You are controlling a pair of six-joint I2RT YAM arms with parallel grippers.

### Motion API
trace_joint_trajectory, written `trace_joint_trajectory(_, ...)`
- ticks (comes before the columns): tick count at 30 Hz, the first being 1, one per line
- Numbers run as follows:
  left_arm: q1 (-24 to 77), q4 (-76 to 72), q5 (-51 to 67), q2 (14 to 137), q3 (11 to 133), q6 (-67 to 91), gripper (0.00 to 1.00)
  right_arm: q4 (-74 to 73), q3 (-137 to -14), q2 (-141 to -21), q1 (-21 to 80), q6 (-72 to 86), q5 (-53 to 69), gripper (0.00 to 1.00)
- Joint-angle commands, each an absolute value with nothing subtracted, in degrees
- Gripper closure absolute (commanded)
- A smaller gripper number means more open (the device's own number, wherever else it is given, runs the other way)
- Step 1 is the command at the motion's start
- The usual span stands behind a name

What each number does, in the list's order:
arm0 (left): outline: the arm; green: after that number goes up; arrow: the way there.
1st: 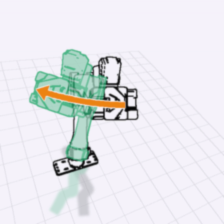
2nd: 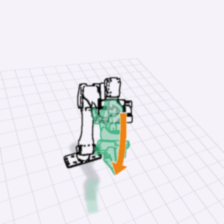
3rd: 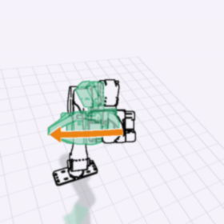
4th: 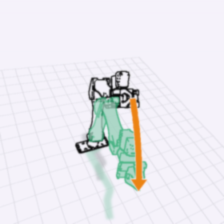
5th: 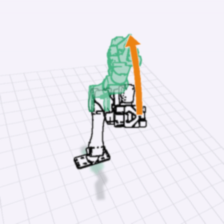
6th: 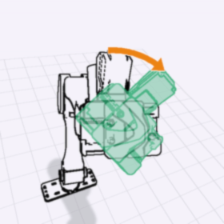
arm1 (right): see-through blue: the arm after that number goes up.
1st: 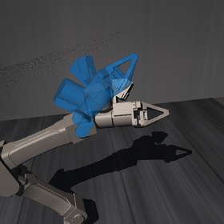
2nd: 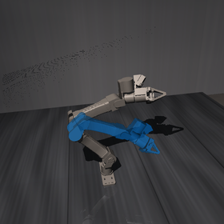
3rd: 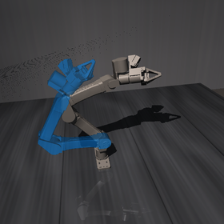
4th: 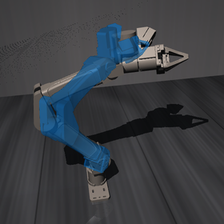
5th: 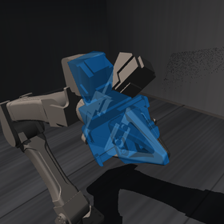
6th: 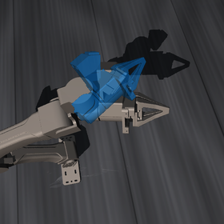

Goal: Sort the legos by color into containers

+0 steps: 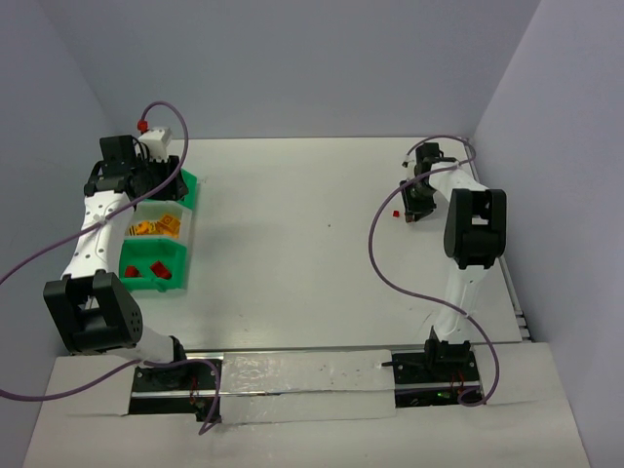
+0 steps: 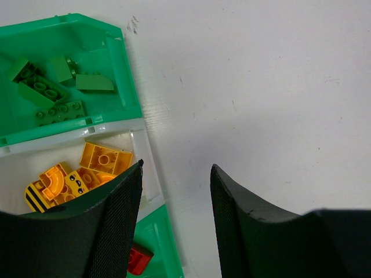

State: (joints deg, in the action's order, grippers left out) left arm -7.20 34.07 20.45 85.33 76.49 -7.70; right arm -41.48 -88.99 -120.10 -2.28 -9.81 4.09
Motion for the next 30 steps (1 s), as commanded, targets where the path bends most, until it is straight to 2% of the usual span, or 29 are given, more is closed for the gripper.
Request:
trace_joint_trajectory(1,-7.12,33.05,22.06,85.52,79.46,-6.94,0.44,-41.22,-91.41,-121.11,-2.64,-10.55,4.83,0.64)
trace_joint_trajectory(2,-7.12,33.05,22.06,85.52,79.54,-6.94,0.44,-41.13,-91.41,-121.11,-2.64,-10.55,4.84,0.64)
trace_joint_trajectory(3,-7.12,32.98,22.13,85.52,79.47,-6.8,0.43,-41.06,-91.48,-121.11,-2.64,-10.62,4.9,0.7)
trace_joint_trajectory(8,-7.03,32.65,22.96,85.58,79.08,-6.28,0.44,-40.87,-90.64,-120.23,-2.7,-11.14,6.22,0.87)
trace_joint_trajectory(14,-7.09,31.88,25.67,85.23,79.08,-4.77,0.43,-41.68,-88.62,-115.28,-2.72,-12.77,8.31,1.0)
trace_joint_trajectory(17,-7.03,31.39,28.67,84.9,79.47,-3.57,0.41,-42.35,-88.22,-110.87,-2.56,-13.59,12.08,1.0)
trace_joint_trajectory(21,-7.03,28.9,39.61,84.42,79.57,3.43,0.36,-43.73,-89.7,-105.41,-0.21,-13.92,19.72,1.0)
trace_joint_trajectory(24,-6.96,25.91,48.57,85.19,78.56,11.13,0.32,-43.96,-90.81,-102.31,5.72,-13.37,25.02,1.0)
trace_joint_trajectory(30,-4.43,18.54,57.72,85.69,73.6,22.83,0.24,-41.85,-92.47,-99.46,17.62,-9.92,32.01,1.0)
